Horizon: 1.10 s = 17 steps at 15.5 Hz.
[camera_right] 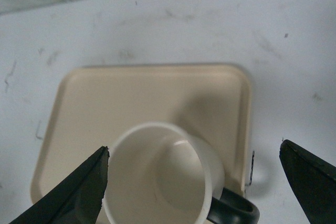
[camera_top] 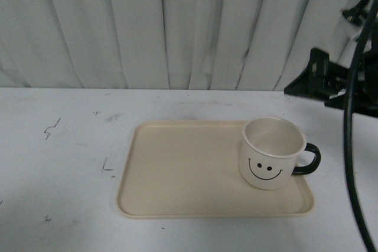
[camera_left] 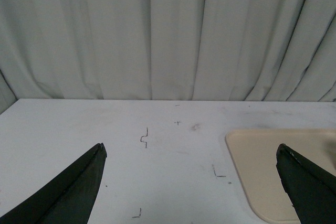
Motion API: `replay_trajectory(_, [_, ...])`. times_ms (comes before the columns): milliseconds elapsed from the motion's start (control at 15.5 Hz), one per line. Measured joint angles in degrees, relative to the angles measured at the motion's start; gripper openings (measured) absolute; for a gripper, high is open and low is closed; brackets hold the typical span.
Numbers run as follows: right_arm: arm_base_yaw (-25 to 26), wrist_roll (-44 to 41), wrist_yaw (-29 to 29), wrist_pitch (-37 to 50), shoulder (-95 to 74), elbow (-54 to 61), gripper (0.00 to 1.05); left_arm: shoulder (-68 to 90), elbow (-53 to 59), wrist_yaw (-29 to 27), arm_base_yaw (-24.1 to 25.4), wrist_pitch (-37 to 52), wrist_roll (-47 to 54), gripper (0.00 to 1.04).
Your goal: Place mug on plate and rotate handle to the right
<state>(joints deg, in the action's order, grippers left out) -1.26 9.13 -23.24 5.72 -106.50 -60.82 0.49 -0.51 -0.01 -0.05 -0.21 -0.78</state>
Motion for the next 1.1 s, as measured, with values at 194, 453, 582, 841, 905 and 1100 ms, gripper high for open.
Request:
replay_trajectory(194, [1.64, 5.27, 6.88, 3.37, 6.45, -0.35, 0.98, 0.0, 0.0, 0.0, 0.0, -0.02, 0.0, 0.98])
replay_trajectory(453, [2.36, 7.1, 9.88, 9.01, 16.15, 5.27, 0.98, 0.0, 0.0, 0.0, 0.0, 0.0, 0.0, 0.98])
replay_trajectory(582, [1.25, 5.55, 10.58, 15.67, 24.76, 11.37, 0.97, 0.0, 0.0, 0.0, 0.0, 0.0, 0.0, 0.98])
replay_trajectory(841, [1.29, -7.43, 23.26, 35.95, 38.29, 33.31, 0.48, 0.0, 0.0, 0.02, 0.04, 0.0, 0.0, 0.98])
replay_trajectory(905, [1.27, -7.93, 23.26, 36.92, 40.46, 36.83, 0.36, 0.0, 0.0, 0.0, 0.04, 0.0, 0.0, 0.98])
replay_trajectory(1100, [1.27, -9.05, 23.26, 37.79, 46.66, 44.85, 0.02, 0.0, 0.0, 0.0, 0.04, 0.0, 0.0, 0.98])
